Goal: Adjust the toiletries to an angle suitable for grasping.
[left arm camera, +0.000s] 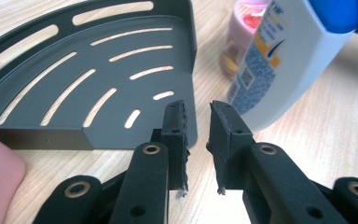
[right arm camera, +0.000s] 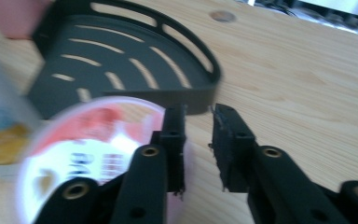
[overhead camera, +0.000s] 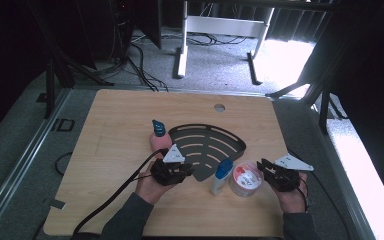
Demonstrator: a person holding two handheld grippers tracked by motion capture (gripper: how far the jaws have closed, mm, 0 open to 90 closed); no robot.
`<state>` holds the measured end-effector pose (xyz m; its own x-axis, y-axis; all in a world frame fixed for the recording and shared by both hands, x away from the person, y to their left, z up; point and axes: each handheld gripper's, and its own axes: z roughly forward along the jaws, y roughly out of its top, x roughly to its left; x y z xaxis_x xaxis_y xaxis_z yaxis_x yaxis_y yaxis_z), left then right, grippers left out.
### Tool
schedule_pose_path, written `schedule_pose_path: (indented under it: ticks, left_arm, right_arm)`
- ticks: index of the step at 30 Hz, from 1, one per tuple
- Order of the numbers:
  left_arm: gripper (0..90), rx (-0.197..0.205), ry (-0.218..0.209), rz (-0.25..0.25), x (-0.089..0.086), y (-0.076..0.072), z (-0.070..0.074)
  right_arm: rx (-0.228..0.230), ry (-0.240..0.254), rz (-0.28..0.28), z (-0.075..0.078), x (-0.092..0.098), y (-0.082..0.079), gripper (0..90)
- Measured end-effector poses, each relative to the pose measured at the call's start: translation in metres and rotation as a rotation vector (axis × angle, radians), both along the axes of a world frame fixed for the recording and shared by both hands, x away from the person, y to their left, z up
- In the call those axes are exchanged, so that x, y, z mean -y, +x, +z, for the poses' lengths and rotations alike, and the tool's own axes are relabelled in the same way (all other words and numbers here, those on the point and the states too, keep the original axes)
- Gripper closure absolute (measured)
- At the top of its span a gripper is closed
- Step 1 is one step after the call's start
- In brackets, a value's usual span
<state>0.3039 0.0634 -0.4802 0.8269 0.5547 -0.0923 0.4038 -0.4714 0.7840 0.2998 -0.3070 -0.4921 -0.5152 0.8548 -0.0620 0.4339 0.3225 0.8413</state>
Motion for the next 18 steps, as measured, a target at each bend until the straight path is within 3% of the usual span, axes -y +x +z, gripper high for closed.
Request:
schedule_pose_path:
  ticks: [4,8,14,18]
  left_arm:
    - [76.3,-0.001,-0.006,-0.006,0.001,-0.002,0.000]
    - [76.5,0.000,-0.005,-0.017,0.002,-0.004,0.001]
    - [77.2,-0.003,-0.024,-0.030,0.001,-0.008,0.005]
    - [77.2,-0.009,-0.017,-0.040,0.003,-0.009,0.003]
  right_arm:
    - [0.000,0.034,0.073,0.008,-0.014,-0.009,83.0]
    - [-0.007,0.026,0.117,0.009,-0.026,-0.013,85.6]
    - [-0.054,0.029,0.201,0.001,-0.051,-0.022,89.7]
    - [-0.068,0.018,0.222,-0.003,-0.060,-0.025,89.8]
